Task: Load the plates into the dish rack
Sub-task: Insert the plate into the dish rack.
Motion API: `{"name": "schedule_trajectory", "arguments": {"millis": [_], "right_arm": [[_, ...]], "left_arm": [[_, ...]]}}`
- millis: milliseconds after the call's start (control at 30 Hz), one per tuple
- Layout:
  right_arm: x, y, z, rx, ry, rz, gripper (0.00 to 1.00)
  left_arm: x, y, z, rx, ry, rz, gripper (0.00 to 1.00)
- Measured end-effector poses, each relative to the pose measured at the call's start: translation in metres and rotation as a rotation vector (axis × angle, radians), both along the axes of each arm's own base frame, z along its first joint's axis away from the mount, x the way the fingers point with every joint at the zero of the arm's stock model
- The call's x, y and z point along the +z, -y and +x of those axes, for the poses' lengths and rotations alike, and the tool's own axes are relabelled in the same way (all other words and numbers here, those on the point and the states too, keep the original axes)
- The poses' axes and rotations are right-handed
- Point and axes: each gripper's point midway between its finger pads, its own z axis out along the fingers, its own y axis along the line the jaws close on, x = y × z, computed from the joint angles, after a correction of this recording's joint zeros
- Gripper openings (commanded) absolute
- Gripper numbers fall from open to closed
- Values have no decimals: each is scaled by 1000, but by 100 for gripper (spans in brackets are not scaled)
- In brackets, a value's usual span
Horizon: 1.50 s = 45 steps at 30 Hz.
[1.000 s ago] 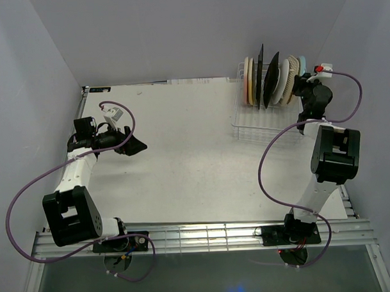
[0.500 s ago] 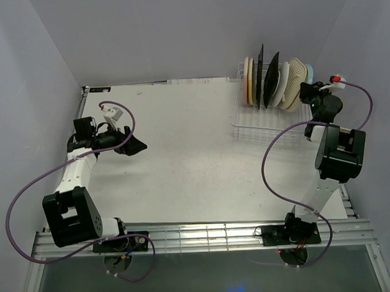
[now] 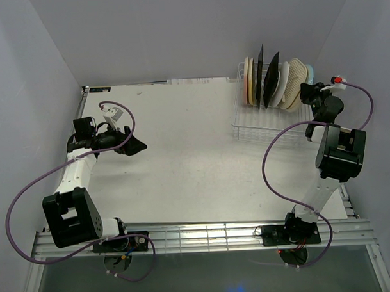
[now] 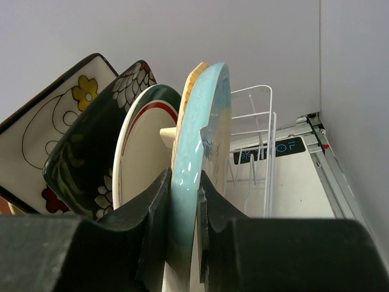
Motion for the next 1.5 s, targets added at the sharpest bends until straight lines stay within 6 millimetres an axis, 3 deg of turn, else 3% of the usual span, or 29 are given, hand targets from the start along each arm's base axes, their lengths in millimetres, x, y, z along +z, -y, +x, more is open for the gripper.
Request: {"name": "schedule_trajectory", "arguments": {"millis": [100, 200, 300, 567, 767, 1067, 1233, 1500], "right_arm": [[0, 0, 0, 0, 0, -2, 23], [-2, -1, -1, 4, -1, -12, 37], [-13, -4, -3, 15, -31, -24, 43], [-23, -11, -5, 43, -57, -26, 47], [-23, -11, -6, 44, -58, -32, 66], [-28, -14, -8, 55, -67, -30, 79], [-24, -13, -10, 46, -73, -28, 97], [-1, -13, -16, 34, -54, -42, 90]], "left_arm": [[1, 0, 0, 0, 3, 1, 98], [2, 0, 0, 0, 6, 2, 98], [2, 0, 0, 0, 7, 2, 98], [2, 0, 0, 0, 7, 2, 98], [2, 0, 0, -1, 9, 3, 98], [2, 0, 0, -1, 9, 3, 98], [2, 0, 0, -1, 9, 3, 98], [3, 0, -1, -1, 12, 4, 98]]}}
